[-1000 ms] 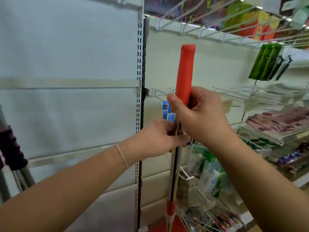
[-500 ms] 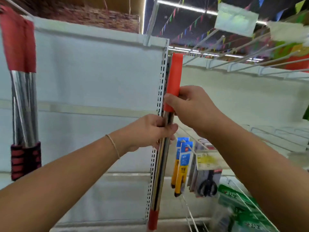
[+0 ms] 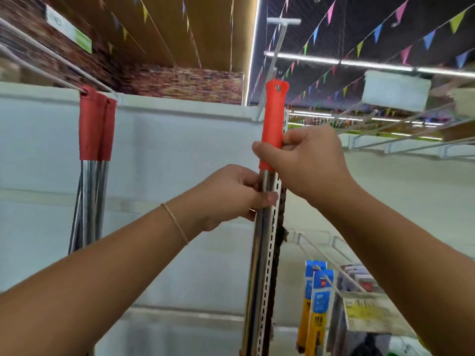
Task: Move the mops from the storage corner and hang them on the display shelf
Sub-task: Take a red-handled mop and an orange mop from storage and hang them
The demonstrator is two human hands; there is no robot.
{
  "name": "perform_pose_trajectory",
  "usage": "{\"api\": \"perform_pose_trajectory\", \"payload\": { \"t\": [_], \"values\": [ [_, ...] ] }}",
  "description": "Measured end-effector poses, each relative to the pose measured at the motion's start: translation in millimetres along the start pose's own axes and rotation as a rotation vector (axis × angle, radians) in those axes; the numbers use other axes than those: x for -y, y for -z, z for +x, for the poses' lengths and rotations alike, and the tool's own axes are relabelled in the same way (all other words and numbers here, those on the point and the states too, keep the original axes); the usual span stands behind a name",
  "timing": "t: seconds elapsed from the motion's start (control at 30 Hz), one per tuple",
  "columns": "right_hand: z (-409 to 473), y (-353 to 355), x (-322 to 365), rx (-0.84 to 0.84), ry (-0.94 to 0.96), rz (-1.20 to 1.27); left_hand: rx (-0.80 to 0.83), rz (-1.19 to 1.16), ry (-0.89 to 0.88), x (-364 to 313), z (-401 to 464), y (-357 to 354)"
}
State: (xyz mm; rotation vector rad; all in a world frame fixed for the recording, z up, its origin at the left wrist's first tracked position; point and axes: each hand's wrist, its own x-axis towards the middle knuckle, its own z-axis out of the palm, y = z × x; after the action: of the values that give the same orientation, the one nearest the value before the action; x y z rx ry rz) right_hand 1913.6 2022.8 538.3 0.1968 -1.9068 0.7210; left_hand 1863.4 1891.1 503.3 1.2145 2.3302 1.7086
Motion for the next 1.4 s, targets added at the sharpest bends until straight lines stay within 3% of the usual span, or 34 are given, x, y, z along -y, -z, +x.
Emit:
{"api": "perform_pose_trajectory", "payload": {
  "t": [0.33,0.83,1.4],
  "values": [
    [-1,7,24,-0.077,0.069,0.035,0.033,-0.008,-0.119,-15,-10,13],
    [-7,8,17,-0.095,0.053,-0.050,0.088,0.011,-0.091,-13,-1,8],
    [51,-51,-41,0.171,-0.175,-0.352,-0.008,-0.017,0.091,45,67,3]
  ]
}}
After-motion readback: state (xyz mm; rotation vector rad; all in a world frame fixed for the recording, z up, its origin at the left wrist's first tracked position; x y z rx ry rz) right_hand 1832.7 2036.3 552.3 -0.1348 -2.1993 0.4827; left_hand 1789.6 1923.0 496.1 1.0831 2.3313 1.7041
